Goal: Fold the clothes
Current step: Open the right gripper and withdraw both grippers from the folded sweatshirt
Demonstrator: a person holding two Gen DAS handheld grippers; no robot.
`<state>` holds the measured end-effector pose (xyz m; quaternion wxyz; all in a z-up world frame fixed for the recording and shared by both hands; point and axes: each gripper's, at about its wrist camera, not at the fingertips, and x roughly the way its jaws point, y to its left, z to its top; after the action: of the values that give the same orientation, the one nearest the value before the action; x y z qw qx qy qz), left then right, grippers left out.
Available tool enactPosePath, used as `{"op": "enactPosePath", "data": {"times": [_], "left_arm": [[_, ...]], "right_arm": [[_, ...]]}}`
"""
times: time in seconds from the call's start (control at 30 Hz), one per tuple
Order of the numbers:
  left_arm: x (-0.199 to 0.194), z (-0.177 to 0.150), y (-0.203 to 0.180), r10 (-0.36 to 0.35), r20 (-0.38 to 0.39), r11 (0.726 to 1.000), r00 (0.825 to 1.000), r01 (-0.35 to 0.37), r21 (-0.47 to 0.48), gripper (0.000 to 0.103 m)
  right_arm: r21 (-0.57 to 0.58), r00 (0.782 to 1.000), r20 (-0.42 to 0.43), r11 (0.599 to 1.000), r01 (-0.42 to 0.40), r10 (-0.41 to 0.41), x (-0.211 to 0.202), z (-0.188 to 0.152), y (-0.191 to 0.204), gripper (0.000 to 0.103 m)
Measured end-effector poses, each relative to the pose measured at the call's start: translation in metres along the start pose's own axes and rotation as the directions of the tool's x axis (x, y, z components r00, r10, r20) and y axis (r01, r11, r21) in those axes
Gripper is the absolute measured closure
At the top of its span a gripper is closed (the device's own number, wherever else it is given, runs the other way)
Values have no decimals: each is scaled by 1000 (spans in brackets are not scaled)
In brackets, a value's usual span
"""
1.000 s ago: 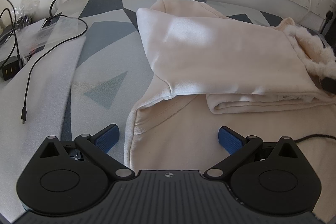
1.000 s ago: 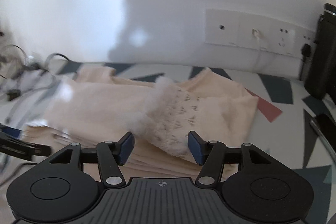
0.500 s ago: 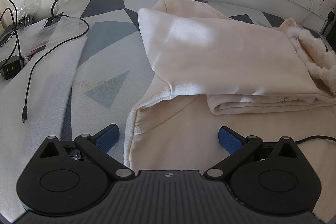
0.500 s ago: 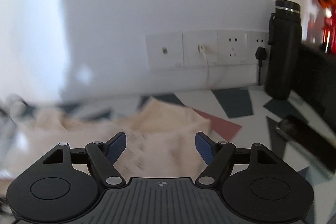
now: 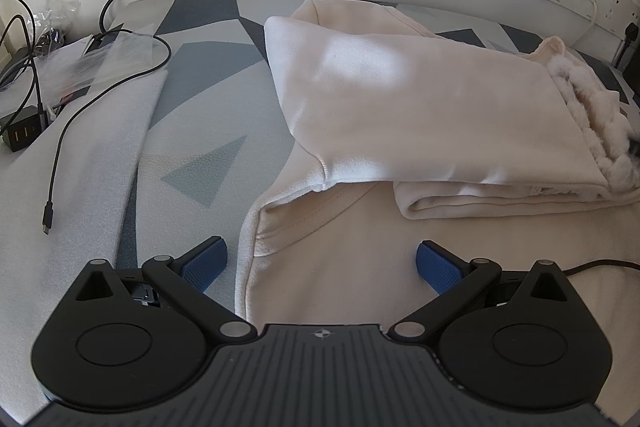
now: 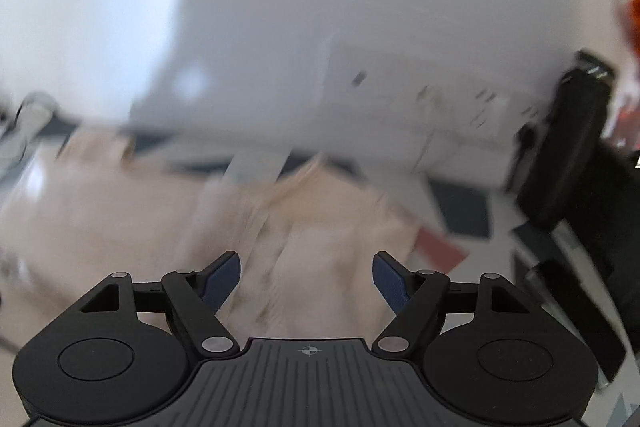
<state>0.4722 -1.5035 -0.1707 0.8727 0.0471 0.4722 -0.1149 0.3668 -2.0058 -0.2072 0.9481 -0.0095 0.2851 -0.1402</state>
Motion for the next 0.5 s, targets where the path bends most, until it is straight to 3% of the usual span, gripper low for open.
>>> {"op": "enactPosePath", "data": {"times": [0.17,0.2,0.27,0.33,0.5], "left_arm": [[0,-1,0,-1,4,1000,1000,1,4,0],[0,-1,0,-1,5,1000,1000,1,5,0],[0,-1,0,-5,7,1000,1000,4,8,0],[0,-1,1,-7,10,1000,1000,7,11,0],[-1,-1,1,-9,6,1000,1000,9,16,0]], "right_arm": [[84,988,-101,989,124,-115,24,-8,-16,27],[113,983,-145,985,131,-114,33,-12,-20,27],[208,981,-176,971,120,-83,44,-21,-32,11],[245,978,-195,962,123,-75,49,-22,-38,6],[238,975,-205,962,136,-87,40,-14,-39,8]]}}
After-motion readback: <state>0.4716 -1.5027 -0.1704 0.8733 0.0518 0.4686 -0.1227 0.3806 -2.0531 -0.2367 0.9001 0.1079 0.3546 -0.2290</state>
